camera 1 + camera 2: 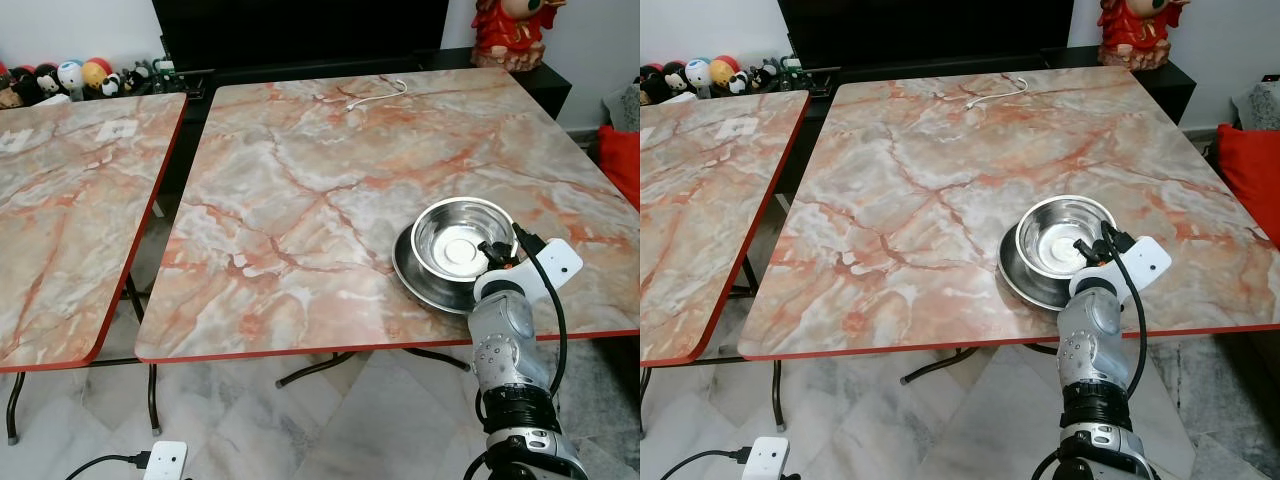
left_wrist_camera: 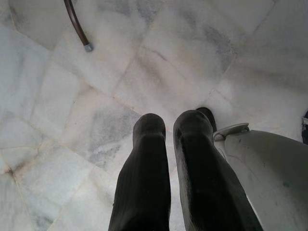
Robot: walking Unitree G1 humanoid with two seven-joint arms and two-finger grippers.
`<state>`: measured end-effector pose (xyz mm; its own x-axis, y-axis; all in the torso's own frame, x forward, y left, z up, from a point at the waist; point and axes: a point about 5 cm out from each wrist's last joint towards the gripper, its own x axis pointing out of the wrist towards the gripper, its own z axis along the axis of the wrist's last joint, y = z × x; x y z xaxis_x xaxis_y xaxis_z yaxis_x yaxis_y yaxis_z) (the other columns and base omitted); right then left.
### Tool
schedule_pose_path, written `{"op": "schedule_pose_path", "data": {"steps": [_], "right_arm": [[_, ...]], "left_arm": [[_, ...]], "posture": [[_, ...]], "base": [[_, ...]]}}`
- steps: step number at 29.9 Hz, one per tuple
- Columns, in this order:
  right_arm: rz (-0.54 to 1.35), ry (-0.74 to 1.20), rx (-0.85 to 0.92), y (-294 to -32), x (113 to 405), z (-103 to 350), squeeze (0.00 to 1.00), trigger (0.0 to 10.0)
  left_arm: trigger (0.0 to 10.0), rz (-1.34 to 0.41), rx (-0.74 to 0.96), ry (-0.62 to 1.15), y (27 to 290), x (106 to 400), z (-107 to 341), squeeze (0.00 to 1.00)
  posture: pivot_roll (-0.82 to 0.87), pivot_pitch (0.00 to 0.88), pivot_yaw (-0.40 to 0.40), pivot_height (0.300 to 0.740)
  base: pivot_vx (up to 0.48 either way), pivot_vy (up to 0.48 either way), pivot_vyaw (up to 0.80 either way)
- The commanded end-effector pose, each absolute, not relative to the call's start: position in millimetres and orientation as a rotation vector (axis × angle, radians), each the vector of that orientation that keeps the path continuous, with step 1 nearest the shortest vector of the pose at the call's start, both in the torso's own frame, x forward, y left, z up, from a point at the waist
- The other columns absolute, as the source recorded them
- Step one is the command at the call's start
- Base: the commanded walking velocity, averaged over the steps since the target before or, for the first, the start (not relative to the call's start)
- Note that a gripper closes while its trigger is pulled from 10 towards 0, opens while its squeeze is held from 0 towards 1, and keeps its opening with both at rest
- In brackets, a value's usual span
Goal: Setting the table
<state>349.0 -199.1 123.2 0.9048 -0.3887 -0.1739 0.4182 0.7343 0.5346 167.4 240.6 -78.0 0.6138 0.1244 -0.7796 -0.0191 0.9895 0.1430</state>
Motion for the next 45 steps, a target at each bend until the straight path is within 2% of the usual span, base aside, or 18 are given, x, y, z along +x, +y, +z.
{"op": "schedule_pose_path", "data": {"steps": [1, 7, 8, 9, 10, 11, 16, 18, 22, 23, 24, 25, 26, 28, 29, 30, 45], "right_arm": [[-0.448, 0.047, 0.609, -198, 350, 125, 0.0, 10.0], [-0.446, 0.054, 0.614, -197, 350, 123, 0.0, 10.0], [-0.443, 0.056, 0.613, -197, 350, 123, 0.1, 10.0], [-0.439, 0.057, 0.612, -196, 350, 123, 0.29, 10.0], [-0.437, 0.059, 0.612, -196, 351, 123, 0.29, 10.0], [-0.433, 0.062, 0.61, -195, 351, 123, 0.35, 10.0], [-0.43, 0.07, 0.608, -194, 351, 122, 0.33, 10.0], [-0.433, 0.07, 0.608, -194, 351, 122, 0.29, 10.0], [-0.435, 0.071, 0.605, -195, 350, 121, 0.29, 10.0], [-0.436, 0.071, 0.605, -195, 349, 121, 0.33, 10.0], [-0.435, 0.071, 0.605, -195, 349, 121, 0.81, 10.0], [-0.435, 0.071, 0.605, -195, 349, 121, 0.81, 10.0], [-0.428, 0.076, 0.6, -194, 350, 120, 1.0, 10.0], [-0.421, 0.078, 0.596, -193, 350, 121, 1.0, 10.0], [-0.416, 0.079, 0.594, -192, 351, 121, 0.66, 10.0], [-0.416, 0.079, 0.594, -192, 351, 121, 0.0, 10.0], [-0.417, 0.096, 0.57, -189, 344, 119, 0.0, 10.0]], "left_arm": [[10.0, 0.094, 0.128, 0.937, 247, 158, -81, 0.0], [10.0, 0.091, 0.129, 0.934, 247, 159, -80, 0.0], [10.0, 0.089, 0.129, 0.931, 246, 160, -80, 0.0], [10.0, 0.087, 0.129, 0.927, 245, 162, -80, 0.0], [10.0, 0.085, 0.129, 0.925, 244, 163, -79, 0.0], [10.0, 0.084, 0.128, 0.92, 242, 164, -79, 0.0], [10.0, 0.078, 0.127, 0.914, 237, 166, -80, 0.0], [10.0, 0.077, 0.126, 0.912, 236, 166, -80, 0.0], [10.0, 0.075, 0.125, 0.91, 236, 166, -80, 0.0], [10.0, 0.075, 0.125, 0.91, 236, 166, -80, 0.0], [10.0, 0.075, 0.125, 0.91, 237, 166, -80, 0.0], [10.0, 0.075, 0.125, 0.91, 237, 166, -80, 0.0], [10.0, 0.076, 0.124, 0.909, 238, 166, -79, 0.0], [10.0, 0.077, 0.124, 0.909, 239, 166, -79, 0.0], [10.0, 0.077, 0.124, 0.907, 239, 166, -79, 0.0], [10.0, 0.077, 0.124, 0.907, 239, 166, -79, 0.0], [10.0, 0.062, 0.136, 0.89, 236, 172, -77, 0.0]], "posture": [[-0.08, 0.105, 0.061, 0.74], [-0.08, 0.105, 0.063, 0.74], [-0.08, 0.104, 0.063, 0.74], [-0.08, 0.104, 0.063, 0.74], [-0.08, 0.104, 0.063, 0.74], [-0.08, 0.104, 0.062, 0.74], [-0.08, 0.103, 0.061, 0.74], [-0.08, 0.103, 0.061, 0.74], [-0.08, 0.103, 0.059, 0.74], [-0.08, 0.103, 0.059, 0.74], [-0.08, 0.103, 0.059, 0.74], [-0.08, 0.103, 0.059, 0.74], [-0.08, 0.102, 0.059, 0.74], [-0.08, 0.102, 0.058, 0.74], [-0.08, 0.102, 0.058, 0.74], [-0.08, 0.101, 0.058, 0.74], [-0.09, 0.101, 0.054, 0.74]], "base": [[0.0, 0.0, 0.0], [0.0, 0.0, 0.0], [0.0, 0.0, 0.0], [0.0, 0.0, 0.0], [0.0, 0.0, 0.0], [0.0, 0.0, 0.0], [0.0, 0.0, 0.0], [0.0, 0.0, 0.0], [0.0, 0.0, 0.0], [0.0, 0.0, 0.0], [0.0, 0.0, 0.0], [0.0, 0.0, 0.0], [0.0, 0.0, 0.0], [0.0, 0.0, 0.0], [0.0, 0.0, 0.0], [0.0, 0.0, 0.0], [0.0, 0.0, 0.0]]}}
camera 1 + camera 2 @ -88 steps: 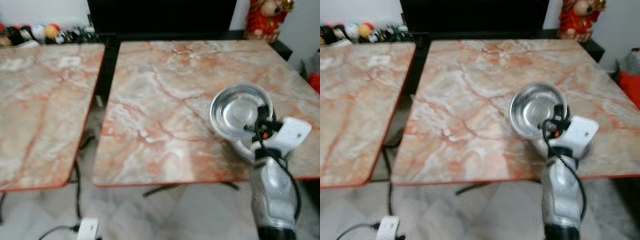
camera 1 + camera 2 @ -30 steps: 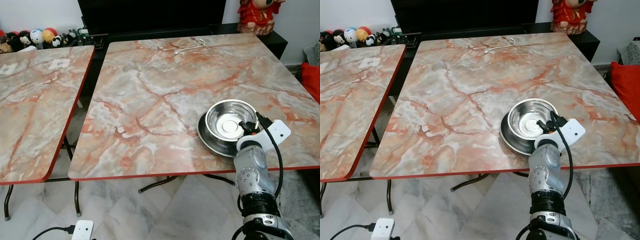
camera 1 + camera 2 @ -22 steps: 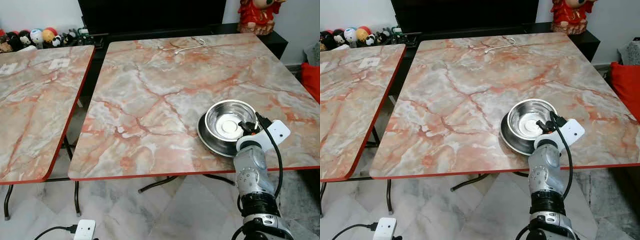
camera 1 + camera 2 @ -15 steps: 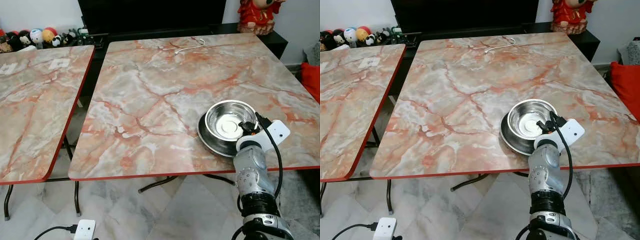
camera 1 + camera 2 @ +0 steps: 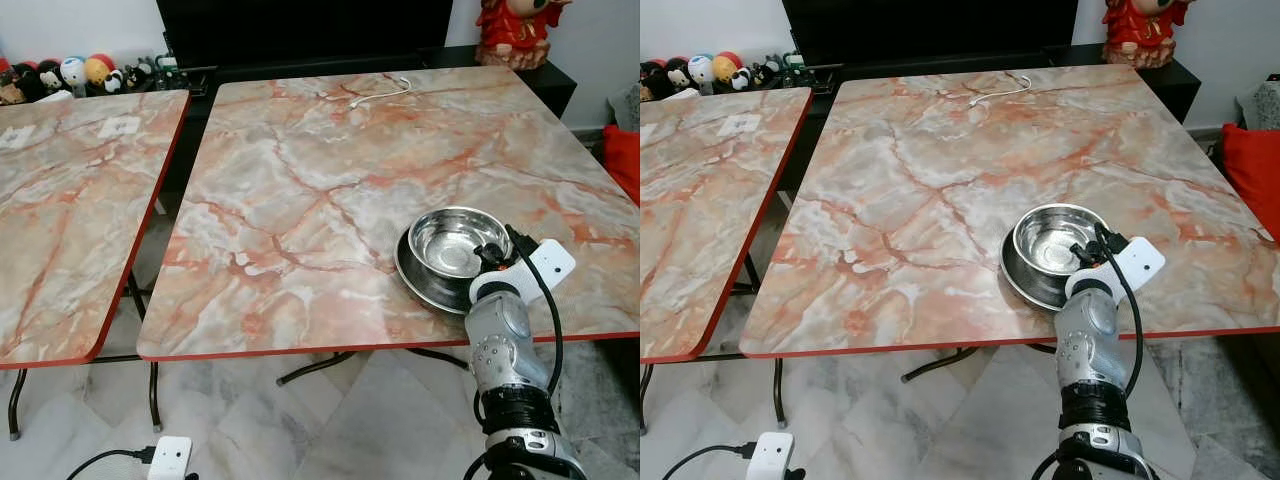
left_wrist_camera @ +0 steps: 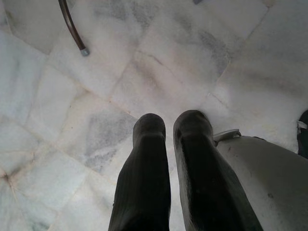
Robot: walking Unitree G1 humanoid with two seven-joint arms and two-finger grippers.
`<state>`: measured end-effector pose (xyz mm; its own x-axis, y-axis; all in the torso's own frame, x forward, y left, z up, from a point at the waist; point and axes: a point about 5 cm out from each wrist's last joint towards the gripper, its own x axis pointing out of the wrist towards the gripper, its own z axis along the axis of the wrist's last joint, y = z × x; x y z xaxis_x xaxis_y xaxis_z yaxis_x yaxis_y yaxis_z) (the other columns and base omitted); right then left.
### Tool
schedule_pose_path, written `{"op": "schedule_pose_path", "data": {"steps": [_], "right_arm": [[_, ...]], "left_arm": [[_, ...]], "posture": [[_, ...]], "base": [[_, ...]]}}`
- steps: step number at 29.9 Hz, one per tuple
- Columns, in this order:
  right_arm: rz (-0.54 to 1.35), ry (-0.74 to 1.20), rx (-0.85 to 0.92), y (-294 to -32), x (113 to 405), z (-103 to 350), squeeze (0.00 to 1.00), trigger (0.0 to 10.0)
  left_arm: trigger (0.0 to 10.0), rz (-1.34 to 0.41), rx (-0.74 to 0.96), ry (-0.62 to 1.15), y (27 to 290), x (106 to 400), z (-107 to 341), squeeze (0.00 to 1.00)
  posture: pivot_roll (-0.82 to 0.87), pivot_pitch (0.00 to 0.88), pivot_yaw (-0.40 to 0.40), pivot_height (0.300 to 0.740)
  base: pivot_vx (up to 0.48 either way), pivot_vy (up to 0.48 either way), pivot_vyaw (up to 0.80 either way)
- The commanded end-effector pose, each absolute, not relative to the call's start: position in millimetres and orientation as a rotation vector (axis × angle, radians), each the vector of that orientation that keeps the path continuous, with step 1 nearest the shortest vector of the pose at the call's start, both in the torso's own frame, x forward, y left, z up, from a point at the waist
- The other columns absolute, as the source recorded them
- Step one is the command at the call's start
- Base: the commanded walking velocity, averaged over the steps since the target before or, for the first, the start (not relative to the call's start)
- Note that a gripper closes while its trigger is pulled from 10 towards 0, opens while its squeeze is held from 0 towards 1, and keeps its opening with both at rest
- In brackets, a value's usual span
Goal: Setting the table
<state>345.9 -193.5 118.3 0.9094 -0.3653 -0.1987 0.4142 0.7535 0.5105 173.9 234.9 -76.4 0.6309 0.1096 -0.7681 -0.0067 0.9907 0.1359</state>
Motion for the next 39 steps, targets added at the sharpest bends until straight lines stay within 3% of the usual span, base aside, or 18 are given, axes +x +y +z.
{"op": "schedule_pose_path", "data": {"steps": [1, 16, 39], "right_arm": [[-0.415, 0.096, 0.569, -189, 344, 120, 0.0, 10.0], [-0.497, 0.104, 0.536, -203, 324, 118, 0.0, 10.0], [-0.385, 0.143, 0.535, -193, 332, 120, 0.02, 10.0]], "left_arm": [[10.0, 0.059, 0.138, 0.89, 235, 172, -77, 0.0], [10.0, 0.051, 0.137, 0.885, 233, 173, -77, 0.0], [10.0, 0.059, 0.142, 0.901, 235, 171, -78, 0.0]], "posture": [[-0.09, 0.101, 0.054, 0.74], [-0.1, 0.097, 0.049, 0.74], [-0.1, 0.096, 0.047, 0.74]], "base": [[0.0, 0.0, 0.0], [0.0, 0.0, 0.0], [0.0, 0.0, 0.0]]}}
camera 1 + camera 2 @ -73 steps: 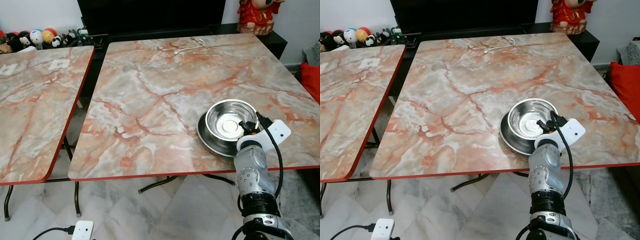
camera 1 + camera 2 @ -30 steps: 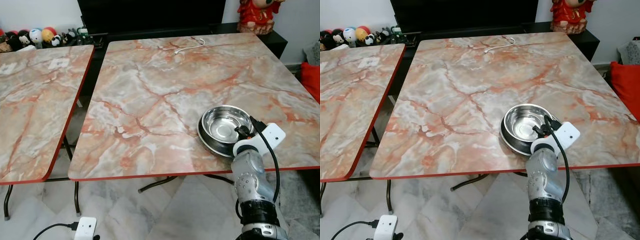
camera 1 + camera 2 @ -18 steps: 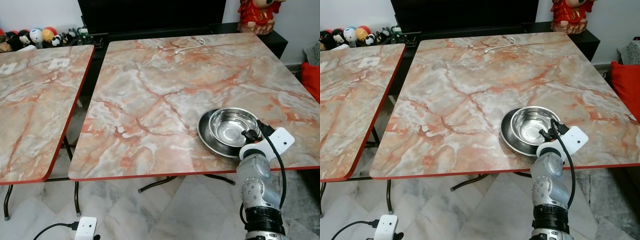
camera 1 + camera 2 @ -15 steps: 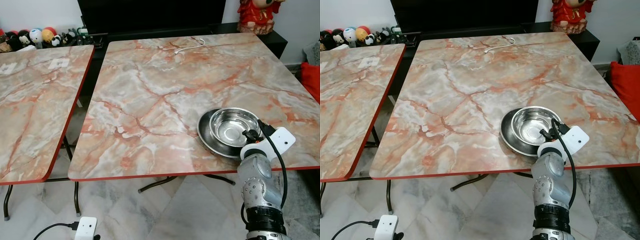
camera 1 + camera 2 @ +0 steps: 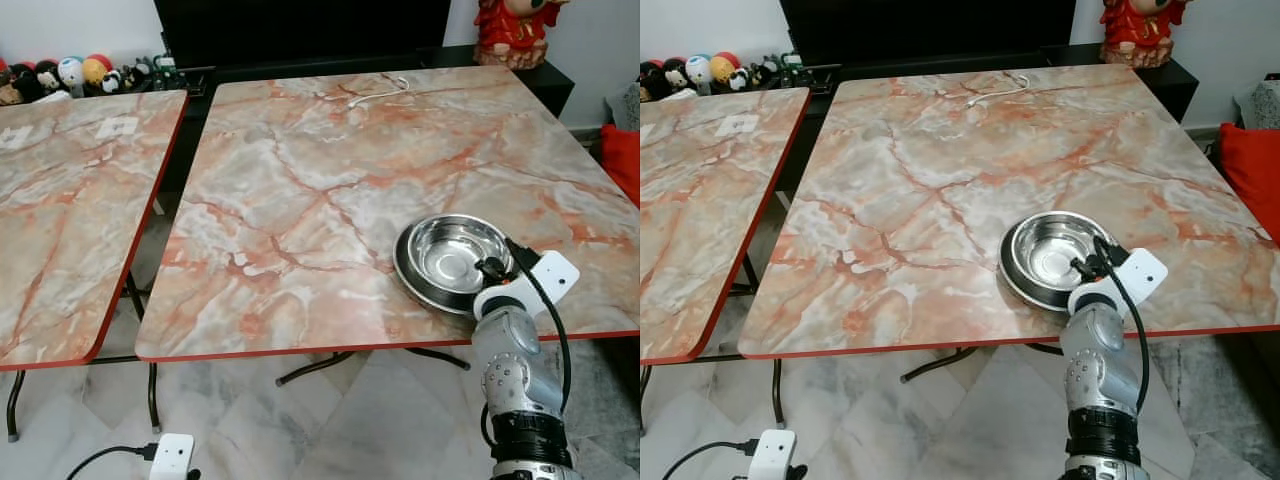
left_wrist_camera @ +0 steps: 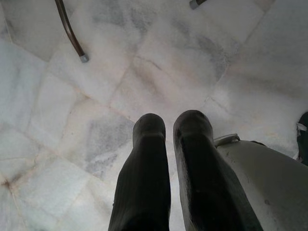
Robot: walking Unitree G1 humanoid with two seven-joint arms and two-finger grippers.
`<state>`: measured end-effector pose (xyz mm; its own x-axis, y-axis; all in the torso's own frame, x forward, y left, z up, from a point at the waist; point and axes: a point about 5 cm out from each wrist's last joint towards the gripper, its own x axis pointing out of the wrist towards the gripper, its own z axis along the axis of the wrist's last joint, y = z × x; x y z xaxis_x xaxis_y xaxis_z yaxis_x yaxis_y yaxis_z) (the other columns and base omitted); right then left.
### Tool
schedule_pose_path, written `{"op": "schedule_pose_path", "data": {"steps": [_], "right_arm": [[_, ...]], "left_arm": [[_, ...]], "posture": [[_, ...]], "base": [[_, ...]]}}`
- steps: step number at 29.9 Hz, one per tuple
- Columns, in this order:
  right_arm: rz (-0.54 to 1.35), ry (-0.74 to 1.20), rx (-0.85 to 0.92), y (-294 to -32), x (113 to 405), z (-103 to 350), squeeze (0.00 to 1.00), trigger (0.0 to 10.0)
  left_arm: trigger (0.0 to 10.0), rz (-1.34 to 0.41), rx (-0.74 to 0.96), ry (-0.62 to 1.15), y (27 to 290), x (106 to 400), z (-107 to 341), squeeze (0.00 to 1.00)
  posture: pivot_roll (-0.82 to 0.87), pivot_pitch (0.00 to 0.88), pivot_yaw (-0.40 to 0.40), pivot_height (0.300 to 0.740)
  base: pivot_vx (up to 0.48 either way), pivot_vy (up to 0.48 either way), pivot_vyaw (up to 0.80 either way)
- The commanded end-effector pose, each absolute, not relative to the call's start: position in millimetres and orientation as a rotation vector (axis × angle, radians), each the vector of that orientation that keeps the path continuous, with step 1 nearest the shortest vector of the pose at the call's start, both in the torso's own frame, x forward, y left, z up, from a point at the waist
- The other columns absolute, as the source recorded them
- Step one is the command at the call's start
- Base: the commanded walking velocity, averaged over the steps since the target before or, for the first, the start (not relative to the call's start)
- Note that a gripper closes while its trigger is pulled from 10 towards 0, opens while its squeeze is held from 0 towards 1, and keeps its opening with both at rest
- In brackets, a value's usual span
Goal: Setting the table
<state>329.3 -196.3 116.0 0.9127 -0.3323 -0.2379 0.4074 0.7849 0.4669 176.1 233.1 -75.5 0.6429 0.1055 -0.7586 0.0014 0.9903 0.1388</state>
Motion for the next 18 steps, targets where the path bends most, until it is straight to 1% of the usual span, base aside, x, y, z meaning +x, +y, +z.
{"op": "schedule_pose_path", "data": {"steps": [1, 4, 10, 11, 12, 14, 15, 16, 17, 18], "right_arm": [[-0.392, 0.136, 0.537, -193.8, 331.3, 120.5, 0.25, 10.0], [-0.398, 0.132, 0.537, -195.2, 331.0, 120.6, 0.24, 10.0], [-0.396, 0.134, 0.537, -196.9, 330.9, 120.2, 0.26, 10.0], [-0.395, 0.134, 0.537, -196.7, 331.0, 120.3, 0.29, 10.0], [-0.393, 0.131, 0.539, -196.7, 331.2, 120.8, 0.6, 10.0], [-0.393, 0.129, 0.542, -196.7, 331.3, 121.2, 0.75, 10.0], [-0.393, 0.13, 0.54, -196.6, 331.3, 121.0, 0.7, 10.0], [-0.394, 0.133, 0.538, -196.3, 331.5, 120.8, 0.68, 10.0], [-0.395, 0.135, 0.538, -196.2, 331.4, 120.4, 0.62, 10.0], [-0.397, 0.138, 0.538, -196.1, 331.3, 120.0, 0.17, 10.0]], "left_arm": [[10.0, 0.061, 0.142, 0.902, 234.8, 169.9, -78.4, 0.0], [10.0, 0.061, 0.143, 0.903, 234.7, 169.4, -78.7, 0.0], [10.0, 0.062, 0.145, 0.907, 235.1, 168.1, -79.2, 0.0], [10.0, 0.062, 0.145, 0.907, 235.1, 168.1, -79.2, 0.0], [10.0, 0.062, 0.145, 0.907, 234.9, 168.2, -79.2, 0.0], [10.0, 0.062, 0.145, 0.907, 234.5, 168.2, -79.3, 0.0], [10.0, 0.062, 0.146, 0.907, 234.3, 168.1, -79.4, 0.0], [10.0, 0.061, 0.146, 0.907, 234.1, 168.2, -79.4, 0.0], [10.0, 0.06, 0.146, 0.907, 234.0, 168.2, -79.4, 0.0], [10.0, 0.06, 0.146, 0.907, 233.9, 168.2, -79.4, 0.0]], "posture": [[-0.1, 0.097, 0.048, 0.74], [-0.1, 0.096, 0.048, 0.74], [-0.1, 0.096, 0.048, 0.74], [-0.1, 0.096, 0.048, 0.74], [-0.1, 0.095, 0.049, 0.74], [-0.1, 0.095, 0.049, 0.74], [-0.1, 0.094, 0.049, 0.74], [-0.1, 0.095, 0.048, 0.74], [-0.1, 0.094, 0.049, 0.74], [-0.1, 0.095, 0.049, 0.74]], "base": [[0.0, 0.0, 0.0], [0.0, 0.0, 0.0], [0.0, 0.0, 0.0], [0.0, 0.0, 0.0], [0.0, 0.0, 0.0], [0.0, 0.0, 0.0], [0.0, 0.0, 0.0], [0.0, 0.0, 0.0], [0.0, 0.0, 0.0], [0.0, 0.0, 0.0]]}}
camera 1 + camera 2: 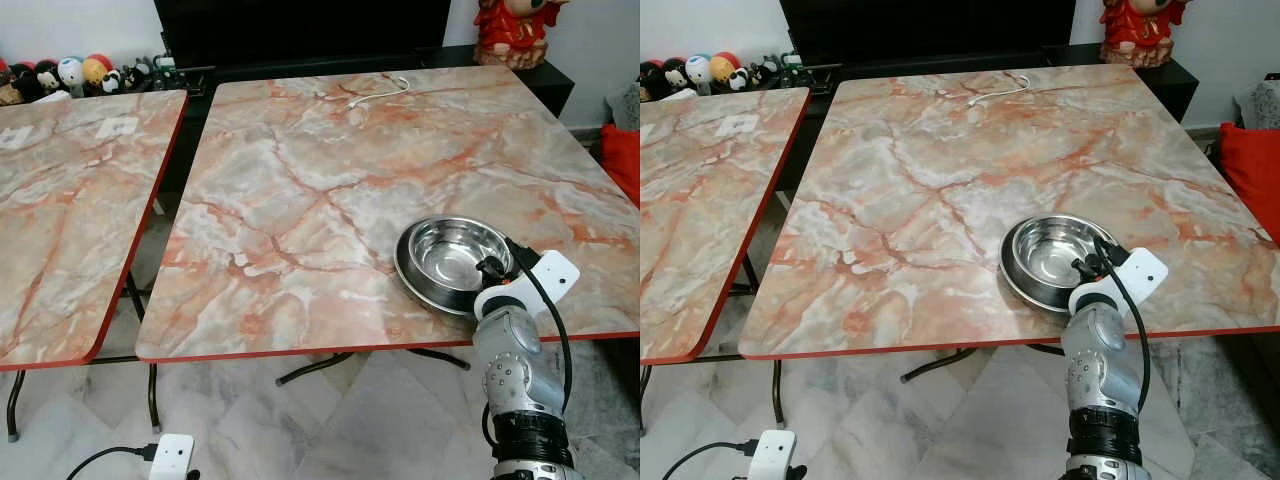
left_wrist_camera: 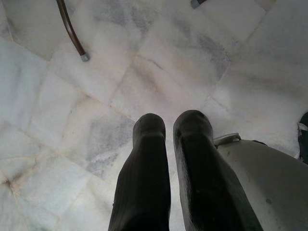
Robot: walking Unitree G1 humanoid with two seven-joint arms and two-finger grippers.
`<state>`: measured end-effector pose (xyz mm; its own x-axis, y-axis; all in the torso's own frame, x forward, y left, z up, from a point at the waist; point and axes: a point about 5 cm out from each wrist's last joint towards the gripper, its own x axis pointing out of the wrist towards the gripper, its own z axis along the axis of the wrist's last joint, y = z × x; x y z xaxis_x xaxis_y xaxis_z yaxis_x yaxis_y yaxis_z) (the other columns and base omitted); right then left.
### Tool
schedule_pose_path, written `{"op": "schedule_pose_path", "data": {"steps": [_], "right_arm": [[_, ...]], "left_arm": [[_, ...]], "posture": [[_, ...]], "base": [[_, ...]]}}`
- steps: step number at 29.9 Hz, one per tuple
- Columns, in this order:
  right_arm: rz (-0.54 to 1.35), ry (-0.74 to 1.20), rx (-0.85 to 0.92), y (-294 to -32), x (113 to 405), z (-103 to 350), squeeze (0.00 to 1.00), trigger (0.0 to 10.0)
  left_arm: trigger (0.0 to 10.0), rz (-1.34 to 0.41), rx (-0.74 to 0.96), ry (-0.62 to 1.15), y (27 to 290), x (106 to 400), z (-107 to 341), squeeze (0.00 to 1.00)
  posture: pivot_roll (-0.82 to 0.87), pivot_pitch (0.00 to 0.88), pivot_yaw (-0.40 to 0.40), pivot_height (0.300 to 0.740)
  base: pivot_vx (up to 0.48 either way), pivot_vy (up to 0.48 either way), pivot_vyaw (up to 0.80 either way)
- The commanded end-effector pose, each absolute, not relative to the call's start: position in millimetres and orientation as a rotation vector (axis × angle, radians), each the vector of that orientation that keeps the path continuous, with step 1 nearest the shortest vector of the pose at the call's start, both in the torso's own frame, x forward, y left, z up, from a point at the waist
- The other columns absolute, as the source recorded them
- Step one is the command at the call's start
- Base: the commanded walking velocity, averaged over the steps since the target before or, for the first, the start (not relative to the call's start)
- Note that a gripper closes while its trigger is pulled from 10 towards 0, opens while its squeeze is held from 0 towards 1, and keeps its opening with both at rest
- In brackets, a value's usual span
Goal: Setting the table
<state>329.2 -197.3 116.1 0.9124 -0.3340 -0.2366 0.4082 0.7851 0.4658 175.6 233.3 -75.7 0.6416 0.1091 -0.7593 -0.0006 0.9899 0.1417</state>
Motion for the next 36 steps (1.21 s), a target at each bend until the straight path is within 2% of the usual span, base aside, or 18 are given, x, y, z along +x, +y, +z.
{"op": "schedule_pose_path", "data": {"steps": [1, 2, 25, 28, 34, 36], "right_arm": [[-0.399, 0.141, 0.537, -196, 331, 120, 0.17, 10.0], [-0.402, 0.141, 0.538, -196, 331, 119, 0.0, 10.0], [-0.482, 0.09, 0.49, -201, 318, 127, 0.0, 10.0], [-0.484, 0.058, 0.428, -204, 316, 131, 0.0, 10.0], [-0.222, -0.175, 0.038, -190, 314, 165, 0.0, 10.0], [-0.167, -0.213, -0.024, -188, 312, 170, 0.0, 10.0]], "left_arm": [[10.0, 0.06, 0.145, 0.907, 234, 168, -79, 0.0], [10.0, 0.06, 0.145, 0.906, 234, 168, -79, 0.0], [10.0, 0.059, 0.142, 0.899, 233, 170, -79, 0.0], [10.0, 0.061, 0.142, 0.902, 234, 168, -79, 0.0], [10.0, 0.068, 0.139, 0.905, 235, 166, -80, 0.0], [10.0, 0.072, 0.138, 0.905, 236, 166, -80, 0.0]], "posture": [[-0.1, 0.095, 0.048, 0.74], [-0.1, 0.094, 0.048, 0.74], [-0.1, 0.094, 0.043, 0.74], [-0.1, 0.094, 0.044, 0.74], [-0.11, 0.098, 0.046, 0.74], [-0.12, 0.098, 0.045, 0.74]], "base": [[0.0, 0.0, 0.0], [0.0, 0.0, 0.0], [0.0, 0.0, 0.0], [0.0, 0.0, 0.0], [0.0, 0.0, 0.0], [0.0, 0.0, 0.0]]}}
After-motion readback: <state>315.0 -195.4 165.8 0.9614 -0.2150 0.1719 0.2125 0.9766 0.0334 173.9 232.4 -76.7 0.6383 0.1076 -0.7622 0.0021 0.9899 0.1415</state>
